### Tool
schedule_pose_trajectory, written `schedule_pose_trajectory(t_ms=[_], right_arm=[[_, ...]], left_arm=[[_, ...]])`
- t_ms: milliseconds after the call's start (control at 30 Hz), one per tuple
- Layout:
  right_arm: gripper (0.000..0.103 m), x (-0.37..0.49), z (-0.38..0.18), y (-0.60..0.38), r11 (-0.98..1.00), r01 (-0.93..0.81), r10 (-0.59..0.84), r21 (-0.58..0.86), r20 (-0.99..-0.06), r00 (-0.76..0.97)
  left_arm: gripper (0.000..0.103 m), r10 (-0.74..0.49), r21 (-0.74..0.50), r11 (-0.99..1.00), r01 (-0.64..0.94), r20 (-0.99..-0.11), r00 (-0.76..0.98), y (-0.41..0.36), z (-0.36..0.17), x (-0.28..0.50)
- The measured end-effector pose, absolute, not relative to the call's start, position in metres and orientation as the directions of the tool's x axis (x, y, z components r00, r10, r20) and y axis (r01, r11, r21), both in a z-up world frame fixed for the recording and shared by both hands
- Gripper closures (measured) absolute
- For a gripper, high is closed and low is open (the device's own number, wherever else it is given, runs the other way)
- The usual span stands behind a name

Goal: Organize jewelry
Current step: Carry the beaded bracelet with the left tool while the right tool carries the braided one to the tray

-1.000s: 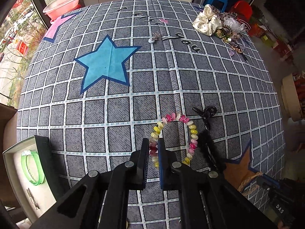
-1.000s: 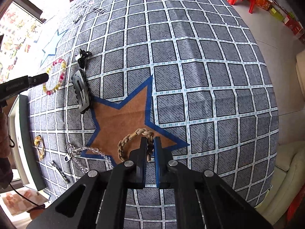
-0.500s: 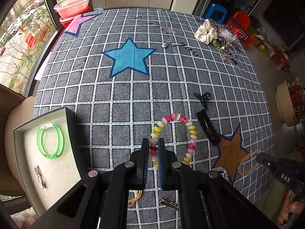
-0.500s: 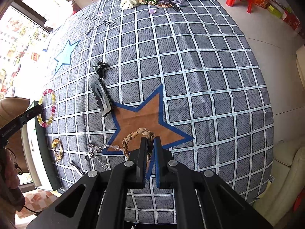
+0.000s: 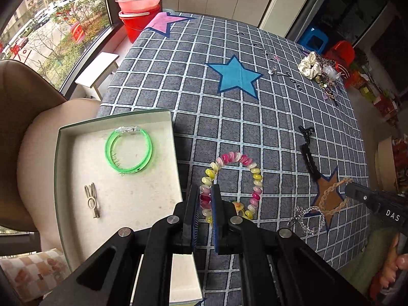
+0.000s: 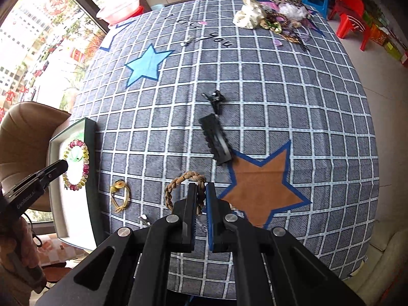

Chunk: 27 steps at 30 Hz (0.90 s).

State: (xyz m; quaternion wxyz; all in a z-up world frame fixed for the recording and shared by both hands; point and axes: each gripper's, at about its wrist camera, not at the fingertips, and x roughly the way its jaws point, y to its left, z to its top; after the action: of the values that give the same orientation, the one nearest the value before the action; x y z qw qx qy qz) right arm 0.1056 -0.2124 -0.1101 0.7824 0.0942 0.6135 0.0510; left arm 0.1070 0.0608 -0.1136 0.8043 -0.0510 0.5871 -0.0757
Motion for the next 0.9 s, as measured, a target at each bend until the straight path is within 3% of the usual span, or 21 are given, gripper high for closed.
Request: schedule_pose_trajectory(t_ms=[567,900], right_arm=[[0.096,0.116,-0.119,-0.024,0.900,-0.342,0.330,0.272,-0.936,0.124],[0.096,0.125,-0.162,0.040,0.868,-0.404,0.323,0.290,-0.946,0.013]], left_arm=[[0.087,-0.102,-0.150,0.969,-0.198,-0.967,0.233,0.182,-0.156,0.051],[0.087,-0.096,-0.138,0.953,-0.269,-0.982,0.161,0.206,-0.199,0.044]])
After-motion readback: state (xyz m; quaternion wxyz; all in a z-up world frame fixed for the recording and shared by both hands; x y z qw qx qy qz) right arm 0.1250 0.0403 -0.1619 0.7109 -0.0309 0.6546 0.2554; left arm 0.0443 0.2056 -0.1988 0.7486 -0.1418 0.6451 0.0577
